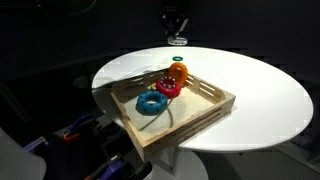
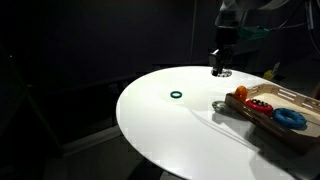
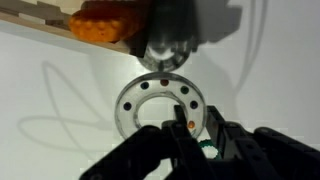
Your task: Put the white circular object on the wooden tray
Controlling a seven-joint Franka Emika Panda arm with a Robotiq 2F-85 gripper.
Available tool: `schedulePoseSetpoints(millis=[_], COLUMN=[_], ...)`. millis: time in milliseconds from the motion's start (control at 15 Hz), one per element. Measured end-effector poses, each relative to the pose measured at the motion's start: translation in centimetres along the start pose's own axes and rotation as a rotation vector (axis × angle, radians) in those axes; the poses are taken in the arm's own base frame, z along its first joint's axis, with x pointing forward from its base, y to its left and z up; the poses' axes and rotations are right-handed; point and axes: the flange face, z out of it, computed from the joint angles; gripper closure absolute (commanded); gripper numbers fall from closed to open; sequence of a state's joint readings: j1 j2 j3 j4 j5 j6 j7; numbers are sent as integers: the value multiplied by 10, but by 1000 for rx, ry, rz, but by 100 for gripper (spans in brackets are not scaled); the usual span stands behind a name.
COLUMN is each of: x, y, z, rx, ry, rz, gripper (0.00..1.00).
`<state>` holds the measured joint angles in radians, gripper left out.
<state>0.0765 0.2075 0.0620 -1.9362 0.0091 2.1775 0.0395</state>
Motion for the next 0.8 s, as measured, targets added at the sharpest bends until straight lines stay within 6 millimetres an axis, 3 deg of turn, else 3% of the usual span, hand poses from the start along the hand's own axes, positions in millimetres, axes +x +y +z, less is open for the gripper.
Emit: schedulePoseSetpoints(millis=[400,800], x=[-44,-96], y=[11,55], z=[-29,-18], rx=[-11,-13], ry=[-36,-85], rz=[-4,58], gripper=[90,90])
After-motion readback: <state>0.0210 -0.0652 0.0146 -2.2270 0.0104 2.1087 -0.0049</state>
